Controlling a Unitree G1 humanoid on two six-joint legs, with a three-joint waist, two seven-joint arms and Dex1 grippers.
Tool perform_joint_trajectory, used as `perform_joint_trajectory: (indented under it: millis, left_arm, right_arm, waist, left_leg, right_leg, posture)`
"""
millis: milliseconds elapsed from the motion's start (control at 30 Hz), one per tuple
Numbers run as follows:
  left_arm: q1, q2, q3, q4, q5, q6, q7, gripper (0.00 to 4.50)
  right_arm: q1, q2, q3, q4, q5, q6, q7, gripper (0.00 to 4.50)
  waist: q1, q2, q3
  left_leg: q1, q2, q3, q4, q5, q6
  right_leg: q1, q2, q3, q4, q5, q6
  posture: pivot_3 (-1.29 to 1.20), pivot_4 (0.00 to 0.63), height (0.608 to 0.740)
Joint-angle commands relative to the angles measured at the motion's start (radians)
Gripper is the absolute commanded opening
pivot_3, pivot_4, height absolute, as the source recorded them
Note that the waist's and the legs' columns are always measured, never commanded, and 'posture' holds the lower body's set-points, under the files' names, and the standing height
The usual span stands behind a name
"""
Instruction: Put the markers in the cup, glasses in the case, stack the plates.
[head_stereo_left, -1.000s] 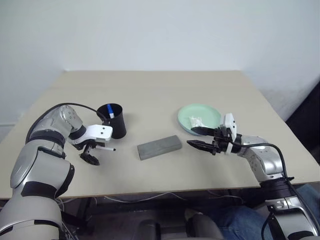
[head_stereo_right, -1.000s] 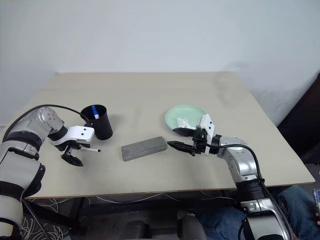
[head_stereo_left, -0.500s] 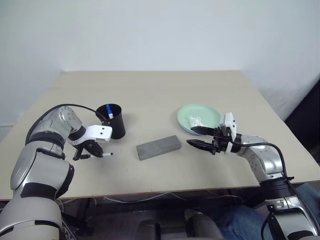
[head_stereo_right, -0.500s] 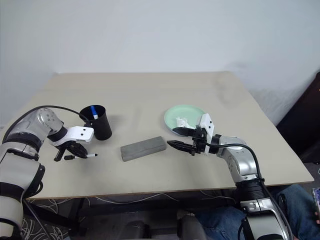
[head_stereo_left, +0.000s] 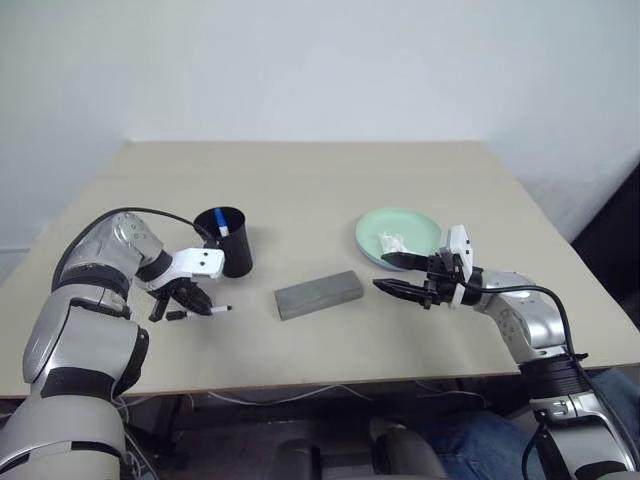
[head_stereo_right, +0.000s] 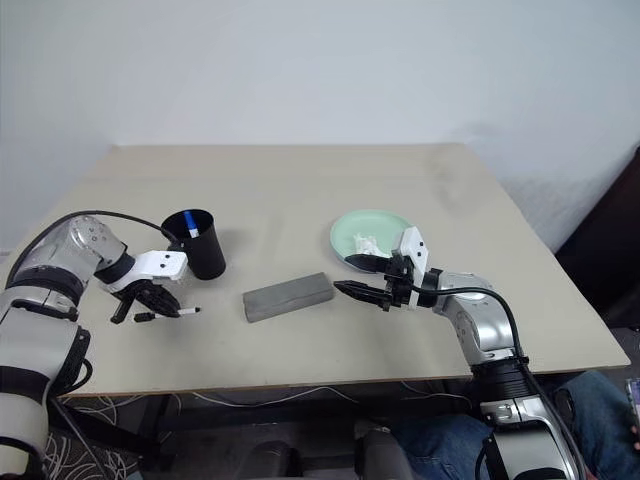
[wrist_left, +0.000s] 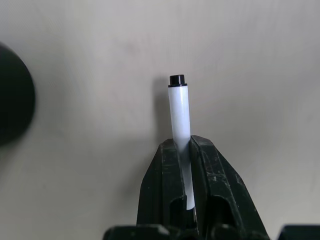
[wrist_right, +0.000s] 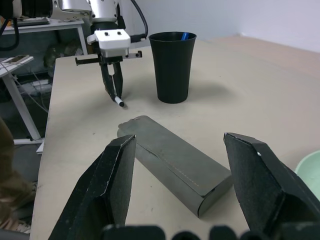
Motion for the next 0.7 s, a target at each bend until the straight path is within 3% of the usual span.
perform_joint_trajectory:
  millis: [33, 367, 700]
  left_arm:
    - [-0.032, -0.011, 0.027, -0.083, -0.143, 0.034, -0.02, 0.01]
    - [0.046, 0.083, 0.043, -0.491, -0.562, 0.309, -0.02, 0.01]
    - [0.054, 0.024, 0.288, -0.566, -0.629, 0.467, 0.114, 0.01]
  right_arm:
    - [-0.028, -0.004, -0.026, -0.027, 0.021, -0.017, 0.008, 3.05]
    - [-0.039, 0.0, -0.021, -0.014, 0.017, -0.021, 0.019, 3.05]
    - [-0.056, 0.008, -0.011, 0.0, 0.012, -0.024, 0.03, 3.05]
  waist:
    - [-0.001, 0.0, 0.0]
    - [-0.004, -0.001, 0.0]
    - [-0.003, -0.001, 0.0]
  left_leg:
    - [0.0, 0.0, 0.0, 0.0, 0.0, 0.0]
    - [0.001, 0.0, 0.0, 0.0, 0.0, 0.0]
    - [0.002, 0.0, 0.0, 0.001, 0.0, 0.0]
  right_leg:
    - [0.0, 0.0, 0.0, 0.0, 0.0, 0.0]
    - [0.0, 0.001, 0.002, 0.001, 0.0, 0.0]
    - [0.002, 0.001, 0.001, 0.0, 0.0, 0.0]
  posture:
    - [0.0, 0.0, 0.721]
    - [0.0, 0.0, 0.721]
    - [0.0, 0.0, 0.721]
